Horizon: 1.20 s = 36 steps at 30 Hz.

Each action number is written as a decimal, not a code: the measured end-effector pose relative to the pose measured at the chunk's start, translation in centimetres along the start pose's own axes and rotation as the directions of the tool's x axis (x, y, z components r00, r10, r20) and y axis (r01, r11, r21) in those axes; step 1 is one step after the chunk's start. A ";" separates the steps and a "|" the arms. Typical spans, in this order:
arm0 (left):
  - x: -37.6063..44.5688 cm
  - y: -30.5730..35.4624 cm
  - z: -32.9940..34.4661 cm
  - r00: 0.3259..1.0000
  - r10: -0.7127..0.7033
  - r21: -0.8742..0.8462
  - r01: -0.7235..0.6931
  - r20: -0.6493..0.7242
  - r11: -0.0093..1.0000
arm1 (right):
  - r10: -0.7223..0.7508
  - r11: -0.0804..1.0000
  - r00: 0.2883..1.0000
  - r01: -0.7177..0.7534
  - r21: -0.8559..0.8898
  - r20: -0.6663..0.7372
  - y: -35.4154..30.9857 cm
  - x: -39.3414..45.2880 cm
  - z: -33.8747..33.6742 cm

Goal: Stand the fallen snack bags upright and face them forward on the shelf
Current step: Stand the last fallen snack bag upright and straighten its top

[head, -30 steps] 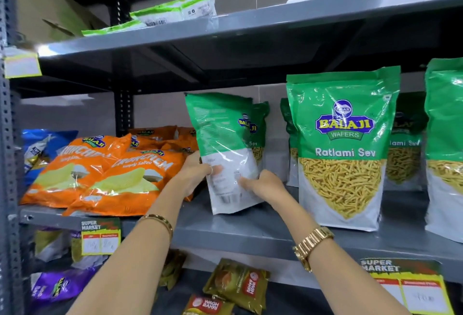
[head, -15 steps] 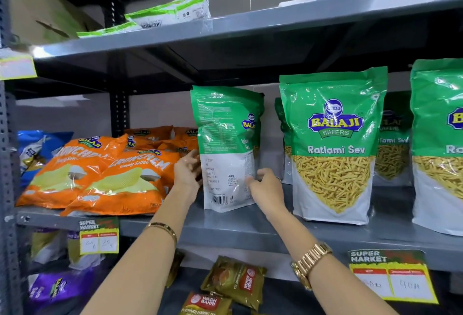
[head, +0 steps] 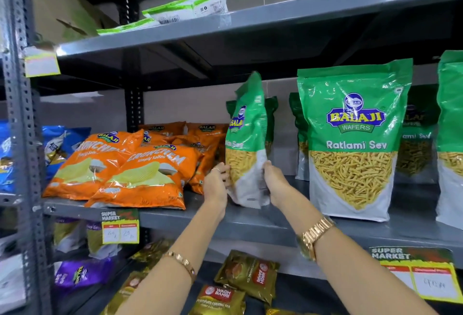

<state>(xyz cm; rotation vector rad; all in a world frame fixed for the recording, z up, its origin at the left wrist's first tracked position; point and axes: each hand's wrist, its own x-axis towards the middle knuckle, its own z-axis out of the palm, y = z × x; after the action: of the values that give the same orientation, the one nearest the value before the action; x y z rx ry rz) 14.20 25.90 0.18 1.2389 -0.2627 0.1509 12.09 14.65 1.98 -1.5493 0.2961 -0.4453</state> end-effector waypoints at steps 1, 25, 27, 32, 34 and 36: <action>-0.3 -0.1 0.1 1.000 0.015 0.005 -0.015 -0.026 1.000 | 0.025 1.000 1.000 -0.025 0.002 -0.001 -0.2 0.4 -0.2; 4.2 -1.7 0.4 1.000 -0.016 0.449 0.010 0.009 0.893 | 0.104 0.988 0.992 -0.094 -0.120 0.072 0.0 1.9 -1.2; 4.2 -1.6 0.4 0.999 -0.019 0.439 0.000 0.039 0.899 | 0.145 0.985 0.981 -0.132 -0.109 0.128 0.1 2.1 -1.5; 4.1 -1.5 0.1 0.998 -0.022 0.467 -0.007 0.056 0.884 | 0.172 0.980 0.964 -0.146 -0.135 0.204 0.1 1.3 -2.1; 4.0 -1.5 0.0 0.998 -0.025 0.460 -0.004 0.057 0.888 | 0.165 0.979 0.966 -0.135 -0.156 0.201 0.0 0.9 -2.3; 3.7 -1.4 -0.2 0.998 -0.028 0.465 -0.002 0.057 0.886 | 0.163 0.976 0.964 -0.127 -0.175 0.209 0.1 0.7 -2.4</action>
<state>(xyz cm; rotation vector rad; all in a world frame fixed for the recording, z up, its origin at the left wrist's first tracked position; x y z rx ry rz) 18.18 25.51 -0.15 1.7265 -0.2809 0.1700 11.62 12.22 1.94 -1.7043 0.2749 -0.1320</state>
